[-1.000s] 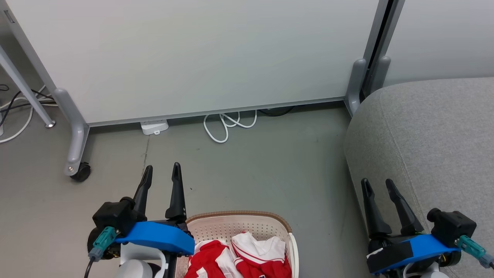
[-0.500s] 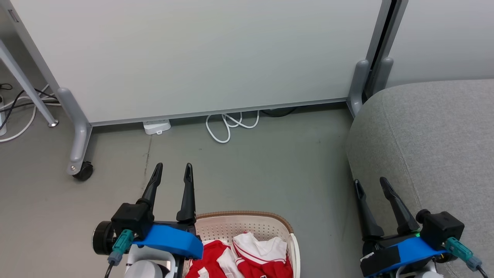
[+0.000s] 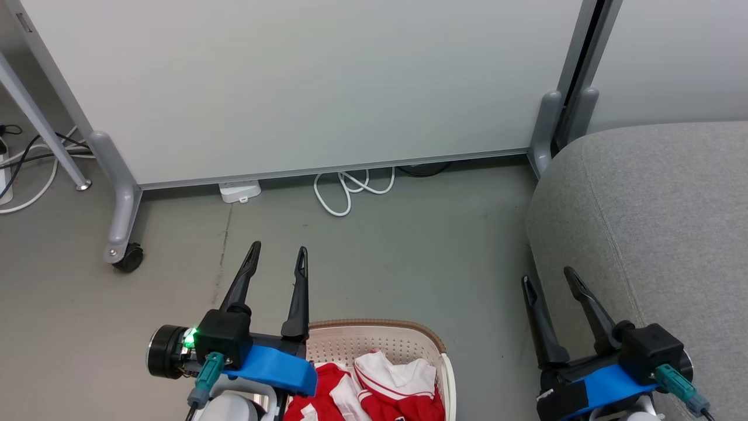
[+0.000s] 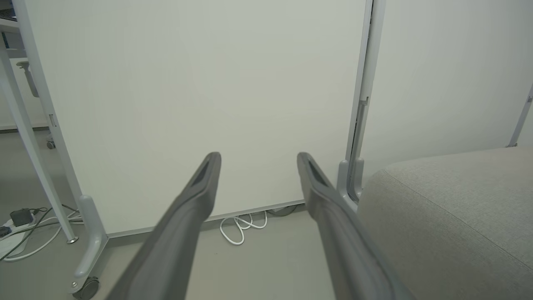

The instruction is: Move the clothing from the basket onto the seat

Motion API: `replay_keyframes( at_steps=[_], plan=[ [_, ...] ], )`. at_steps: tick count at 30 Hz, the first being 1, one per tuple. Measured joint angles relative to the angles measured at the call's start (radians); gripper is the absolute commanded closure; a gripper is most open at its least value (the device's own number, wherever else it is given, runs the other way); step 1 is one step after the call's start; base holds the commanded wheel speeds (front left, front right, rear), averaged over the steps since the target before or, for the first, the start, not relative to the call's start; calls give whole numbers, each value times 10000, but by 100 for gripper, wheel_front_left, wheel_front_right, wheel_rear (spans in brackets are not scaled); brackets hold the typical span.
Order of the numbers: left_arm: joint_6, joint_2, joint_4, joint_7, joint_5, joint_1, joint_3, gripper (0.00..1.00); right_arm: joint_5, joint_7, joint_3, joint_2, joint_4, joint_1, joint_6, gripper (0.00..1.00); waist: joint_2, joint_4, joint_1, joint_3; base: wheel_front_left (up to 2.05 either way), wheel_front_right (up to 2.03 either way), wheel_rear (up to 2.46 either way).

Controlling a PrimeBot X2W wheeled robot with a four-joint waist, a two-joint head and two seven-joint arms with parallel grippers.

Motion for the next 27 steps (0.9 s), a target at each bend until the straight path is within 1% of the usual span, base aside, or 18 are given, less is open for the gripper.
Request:
replay_keyframes(
  at_steps=[16, 27],
  plan=[
    [0, -15, -19, -293, 1137, -75, -257, 0, -1101, -290, 201, -8, -73, 1, 2, 0, 0, 57, 0, 55, 0, 0, 0],
    [-21, -38, -2, -293, 1160, -74, -240, 0, -1118, -293, 268, -10, -75, 2, 2, 0, 0, 40, 0, 51, 0, 0, 0]
  ],
)
